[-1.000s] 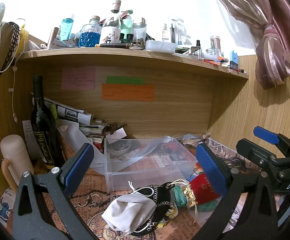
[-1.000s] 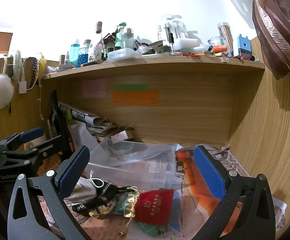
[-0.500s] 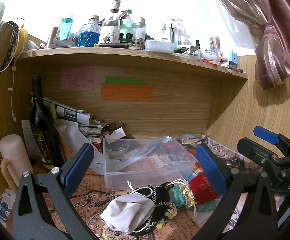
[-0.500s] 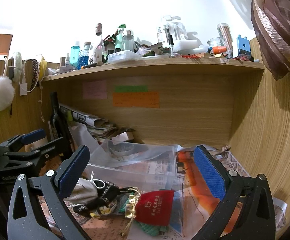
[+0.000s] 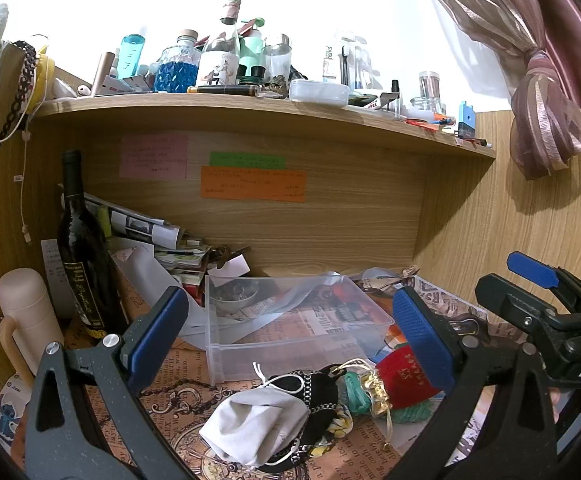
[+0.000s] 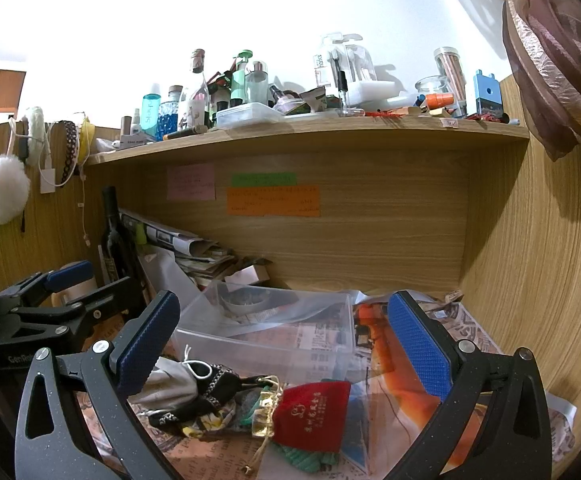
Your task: Organize soft objects
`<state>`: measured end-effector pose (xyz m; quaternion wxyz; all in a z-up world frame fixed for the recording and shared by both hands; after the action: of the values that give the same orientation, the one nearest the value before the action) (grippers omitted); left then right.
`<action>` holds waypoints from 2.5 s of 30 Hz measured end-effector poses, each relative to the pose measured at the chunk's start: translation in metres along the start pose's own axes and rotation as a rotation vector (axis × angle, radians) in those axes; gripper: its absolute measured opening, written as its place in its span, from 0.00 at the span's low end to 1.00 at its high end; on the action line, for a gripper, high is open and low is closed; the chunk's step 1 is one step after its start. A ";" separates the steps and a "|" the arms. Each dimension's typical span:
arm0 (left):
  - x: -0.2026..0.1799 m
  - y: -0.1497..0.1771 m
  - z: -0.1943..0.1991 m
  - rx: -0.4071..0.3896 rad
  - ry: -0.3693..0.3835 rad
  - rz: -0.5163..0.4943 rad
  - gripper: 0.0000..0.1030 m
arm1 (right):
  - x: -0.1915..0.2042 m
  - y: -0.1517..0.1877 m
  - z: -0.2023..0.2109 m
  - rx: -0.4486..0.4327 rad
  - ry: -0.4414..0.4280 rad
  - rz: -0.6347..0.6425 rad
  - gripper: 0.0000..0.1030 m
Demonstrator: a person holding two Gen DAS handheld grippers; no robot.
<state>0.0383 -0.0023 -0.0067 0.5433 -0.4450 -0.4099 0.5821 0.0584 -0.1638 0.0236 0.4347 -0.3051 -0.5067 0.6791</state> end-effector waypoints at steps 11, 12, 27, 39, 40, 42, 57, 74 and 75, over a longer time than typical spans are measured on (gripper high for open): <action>0.000 0.000 0.000 0.000 0.000 0.000 1.00 | 0.000 -0.001 0.001 -0.003 -0.001 -0.002 1.00; 0.001 0.000 0.000 0.000 0.001 0.001 1.00 | 0.001 -0.002 0.001 -0.003 -0.001 -0.003 1.00; -0.003 0.000 -0.001 0.006 0.004 0.001 1.00 | 0.000 -0.002 0.001 -0.004 -0.001 -0.005 1.00; 0.002 0.032 -0.031 0.160 0.020 -0.018 1.00 | -0.013 0.016 -0.019 0.084 0.011 -0.033 1.00; 0.003 0.036 -0.035 0.181 0.023 -0.019 1.00 | -0.017 0.021 -0.023 0.104 0.012 -0.042 1.00; 0.006 0.048 -0.043 0.230 0.027 -0.023 1.00 | -0.023 0.030 -0.031 0.145 0.008 -0.057 1.00; 0.041 0.099 -0.087 0.444 0.031 0.062 0.76 | -0.049 0.090 -0.079 0.385 -0.037 -0.097 0.75; 0.037 0.086 -0.070 0.397 0.078 0.066 0.21 | -0.050 0.091 -0.073 0.400 -0.070 -0.099 0.12; 0.037 0.083 -0.068 0.386 0.078 0.064 0.20 | -0.050 0.090 -0.071 0.395 -0.073 -0.096 0.12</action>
<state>0.0806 0.0280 -0.1073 0.6151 -0.3677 -0.2550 0.6492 0.1153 -0.1888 -0.0846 0.4994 -0.1646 -0.3930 0.7543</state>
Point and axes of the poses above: each gripper's, at about its wrist camera, not at the fingertips, and z roughly against the way its jaws point, x to its left, y to its underside, the point moved 4 cm from there along -z, roughly the way its jaws point, and after that the axes turned 4 degrees about x, right-handed, at the moved point
